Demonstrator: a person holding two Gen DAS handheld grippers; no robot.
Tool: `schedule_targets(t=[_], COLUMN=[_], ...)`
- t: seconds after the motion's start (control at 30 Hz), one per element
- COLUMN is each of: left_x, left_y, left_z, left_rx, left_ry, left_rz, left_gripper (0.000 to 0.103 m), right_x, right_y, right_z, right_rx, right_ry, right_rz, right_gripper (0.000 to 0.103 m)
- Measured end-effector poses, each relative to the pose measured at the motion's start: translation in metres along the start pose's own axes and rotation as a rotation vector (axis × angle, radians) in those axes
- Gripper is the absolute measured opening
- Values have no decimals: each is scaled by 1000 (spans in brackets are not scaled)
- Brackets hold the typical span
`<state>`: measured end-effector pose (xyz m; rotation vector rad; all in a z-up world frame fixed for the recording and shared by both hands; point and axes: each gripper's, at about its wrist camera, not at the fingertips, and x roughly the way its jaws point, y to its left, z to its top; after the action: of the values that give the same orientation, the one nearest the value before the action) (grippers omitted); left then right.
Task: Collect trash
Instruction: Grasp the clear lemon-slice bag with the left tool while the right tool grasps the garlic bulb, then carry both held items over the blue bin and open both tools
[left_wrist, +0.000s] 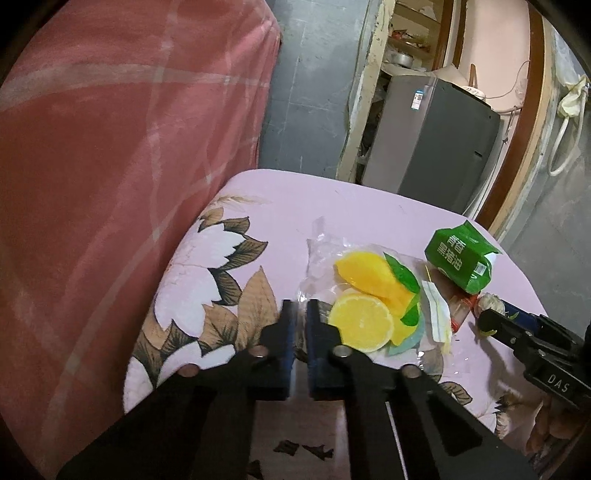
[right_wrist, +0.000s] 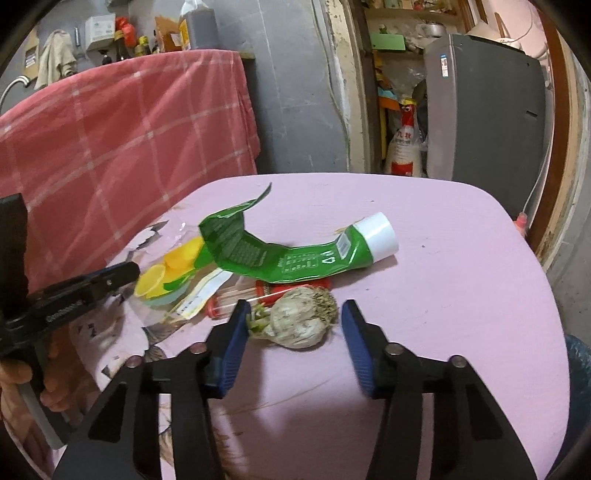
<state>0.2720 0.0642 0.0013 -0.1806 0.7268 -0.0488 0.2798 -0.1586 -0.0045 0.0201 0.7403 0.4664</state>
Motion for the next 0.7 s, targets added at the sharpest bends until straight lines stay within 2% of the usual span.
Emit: schedule_targets(t=[0.2, 0.33, 0.5, 0.7], left_x=[-12, -31, -56, -87], left_y=[-9, -15, -23, -44], left_z=[-9, -18, -28, -41], left_rx=[6, 11, -8, 17], left_ry=[-52, -126, -201, -295], left_rz=[27, 49, 34, 35], left_gripper=[0, 0, 0, 0], right_x=[-4, -10, -27, -54], right_y=[0, 1, 4, 7], right_z=[-4, -7, -10, -16], right_rx=[10, 3, -21, -48], right_ry=[-24, -41, -89, -156], right_rz=[0, -1, -16, -30], right_gripper=[40, 40, 40, 40])
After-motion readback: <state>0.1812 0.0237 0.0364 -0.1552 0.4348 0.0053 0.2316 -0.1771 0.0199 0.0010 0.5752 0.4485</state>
